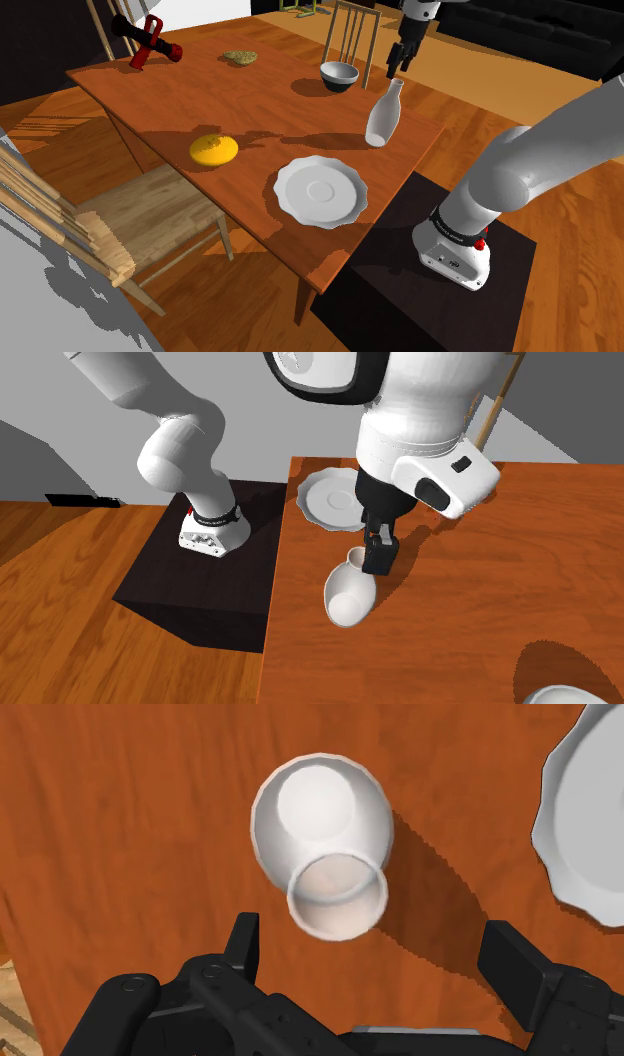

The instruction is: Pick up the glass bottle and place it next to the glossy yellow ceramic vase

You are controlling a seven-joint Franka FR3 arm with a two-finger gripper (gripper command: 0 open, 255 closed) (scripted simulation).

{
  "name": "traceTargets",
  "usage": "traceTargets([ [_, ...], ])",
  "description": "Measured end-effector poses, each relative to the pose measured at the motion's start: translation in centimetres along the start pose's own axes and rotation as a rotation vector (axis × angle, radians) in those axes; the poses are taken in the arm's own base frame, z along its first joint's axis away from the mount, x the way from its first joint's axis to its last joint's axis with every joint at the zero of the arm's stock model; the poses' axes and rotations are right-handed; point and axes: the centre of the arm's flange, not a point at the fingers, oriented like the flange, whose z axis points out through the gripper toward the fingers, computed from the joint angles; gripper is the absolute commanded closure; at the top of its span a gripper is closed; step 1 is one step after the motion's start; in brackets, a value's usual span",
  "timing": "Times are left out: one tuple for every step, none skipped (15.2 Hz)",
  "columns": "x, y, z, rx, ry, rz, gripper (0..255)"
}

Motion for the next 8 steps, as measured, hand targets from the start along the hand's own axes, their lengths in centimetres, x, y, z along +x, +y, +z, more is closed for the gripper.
traceTargets([
  [0.4, 0.7, 0.5, 0.004, -0.001, -0.003, 0],
  [0.5, 0.9, 1.0, 0.006, -0.002, -0.004, 0],
  [0.6, 1.1, 1.5, 0.006, -0.002, -0.005, 0],
  [0.8, 1.1, 2.1, 0.007, -0.002, -0.006, 0],
  [0.7, 1.1, 2.5, 0.007, -0.002, -0.006, 0],
  [0.7, 1.1, 3.0, 0.007, -0.002, -0.006, 0],
  [0.7, 1.2, 3.6, 0.007, -0.002, -0.006, 0],
  [0.8, 1.2, 4.3, 0.007, -0.003, -0.006, 0],
])
